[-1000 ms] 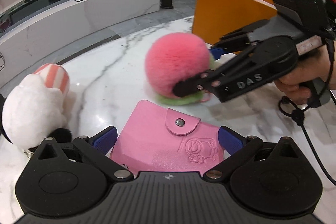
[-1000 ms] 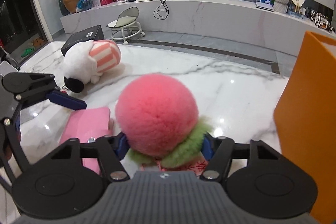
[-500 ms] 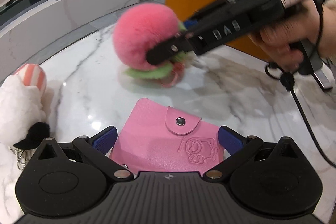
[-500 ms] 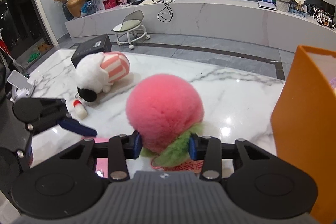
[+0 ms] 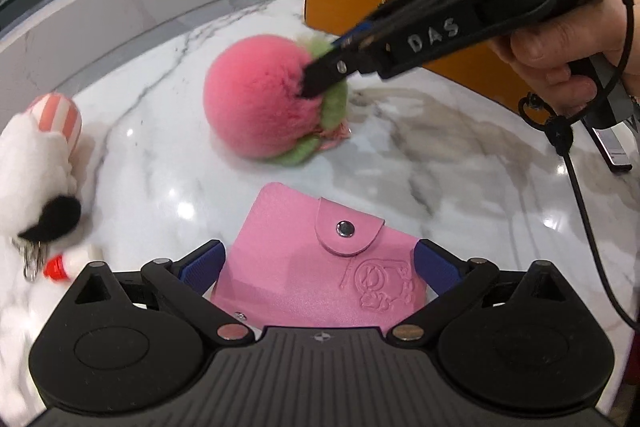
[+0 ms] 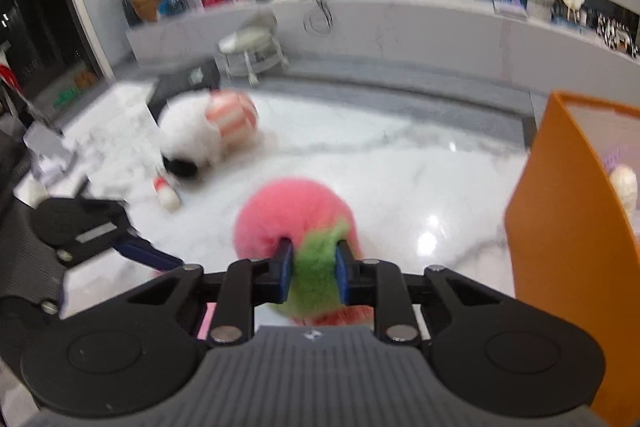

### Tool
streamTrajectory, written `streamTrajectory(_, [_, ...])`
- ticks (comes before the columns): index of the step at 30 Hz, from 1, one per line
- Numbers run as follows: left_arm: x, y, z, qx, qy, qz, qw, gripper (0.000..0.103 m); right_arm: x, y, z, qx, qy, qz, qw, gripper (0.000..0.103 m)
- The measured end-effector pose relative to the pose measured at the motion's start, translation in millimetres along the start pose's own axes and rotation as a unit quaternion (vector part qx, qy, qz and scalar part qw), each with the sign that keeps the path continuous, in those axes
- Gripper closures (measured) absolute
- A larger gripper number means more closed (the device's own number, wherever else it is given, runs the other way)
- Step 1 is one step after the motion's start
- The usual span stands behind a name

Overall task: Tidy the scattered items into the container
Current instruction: 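Grasp the pompom's green leaves with the right tool while the left tool grasps the pink wallet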

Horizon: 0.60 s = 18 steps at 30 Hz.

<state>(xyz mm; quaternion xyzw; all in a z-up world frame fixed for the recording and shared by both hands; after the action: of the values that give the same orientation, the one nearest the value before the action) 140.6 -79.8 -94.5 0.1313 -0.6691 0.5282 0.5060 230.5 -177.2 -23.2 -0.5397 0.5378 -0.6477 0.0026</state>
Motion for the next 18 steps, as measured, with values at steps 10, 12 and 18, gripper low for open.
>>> streamTrajectory(10, [17.5, 23.4, 0.7, 0.041, -0.025, -0.019, 0.9987, 0.000, 10.3, 4.1, -6.8, 0.010, -0.003, -0.016, 1.000, 0.067])
streamTrajectory(12, [19.2, 28.0, 6.3, 0.005, -0.014, -0.038, 0.9992, 0.000, 12.7, 1.7, -7.7, 0.011, -0.003, -0.011, 1.000, 0.066])
streamTrajectory(18, [17.5, 44.9, 17.4, -0.028, 0.077, -0.125, 0.9887, 0.000, 14.7, -0.9, -7.3, 0.014, -0.001, -0.007, 1.000, 0.063])
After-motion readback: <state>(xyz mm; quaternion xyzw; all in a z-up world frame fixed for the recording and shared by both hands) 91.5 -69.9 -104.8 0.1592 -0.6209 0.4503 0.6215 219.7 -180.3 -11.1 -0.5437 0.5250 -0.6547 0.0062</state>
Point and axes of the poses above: each gripper's, at about its wrist camera, not at the fingertips, and x roughly against the way its jaws point, z to its right, y to its underside, the point moved 5 cm from there along -x, roughly the way its jaws point, and after that the axes turned 3 degrees about z, right-handed, at the moved point
